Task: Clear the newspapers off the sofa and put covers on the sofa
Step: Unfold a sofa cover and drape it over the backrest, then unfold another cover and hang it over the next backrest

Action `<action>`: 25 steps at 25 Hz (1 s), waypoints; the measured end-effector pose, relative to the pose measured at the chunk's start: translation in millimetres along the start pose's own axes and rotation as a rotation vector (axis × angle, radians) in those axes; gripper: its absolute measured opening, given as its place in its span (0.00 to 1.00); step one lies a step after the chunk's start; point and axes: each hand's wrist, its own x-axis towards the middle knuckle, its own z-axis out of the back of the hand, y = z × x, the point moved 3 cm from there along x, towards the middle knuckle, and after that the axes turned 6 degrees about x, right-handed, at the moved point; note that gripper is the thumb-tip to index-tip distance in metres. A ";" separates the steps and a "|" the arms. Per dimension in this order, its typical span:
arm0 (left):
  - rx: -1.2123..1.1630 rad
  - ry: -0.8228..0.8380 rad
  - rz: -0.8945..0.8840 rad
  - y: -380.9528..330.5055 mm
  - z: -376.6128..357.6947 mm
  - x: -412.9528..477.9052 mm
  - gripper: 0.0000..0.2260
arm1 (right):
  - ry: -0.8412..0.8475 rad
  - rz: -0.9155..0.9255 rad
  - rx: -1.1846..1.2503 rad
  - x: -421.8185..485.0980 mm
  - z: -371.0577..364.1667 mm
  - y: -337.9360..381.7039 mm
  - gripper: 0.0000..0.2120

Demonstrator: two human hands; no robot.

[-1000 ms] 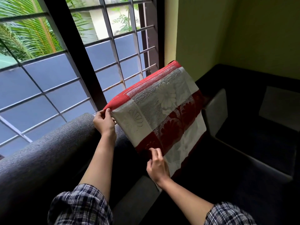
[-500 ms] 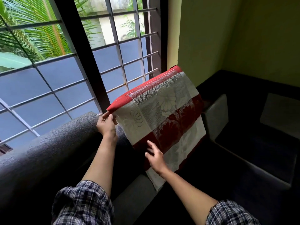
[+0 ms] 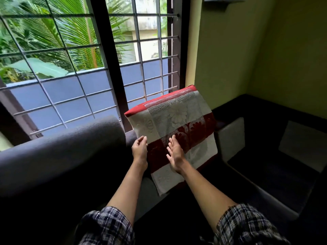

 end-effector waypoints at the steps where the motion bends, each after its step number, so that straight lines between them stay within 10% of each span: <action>1: -0.015 0.005 0.005 -1.8 -3.7 -17.4 0.12 | 0.009 0.009 -0.013 -15.7 5.2 8.5 0.30; 25: 0.018 0.223 0.002 22.6 -6.7 -515.6 0.17 | -0.054 0.152 -0.072 -452.9 184.1 40.0 0.32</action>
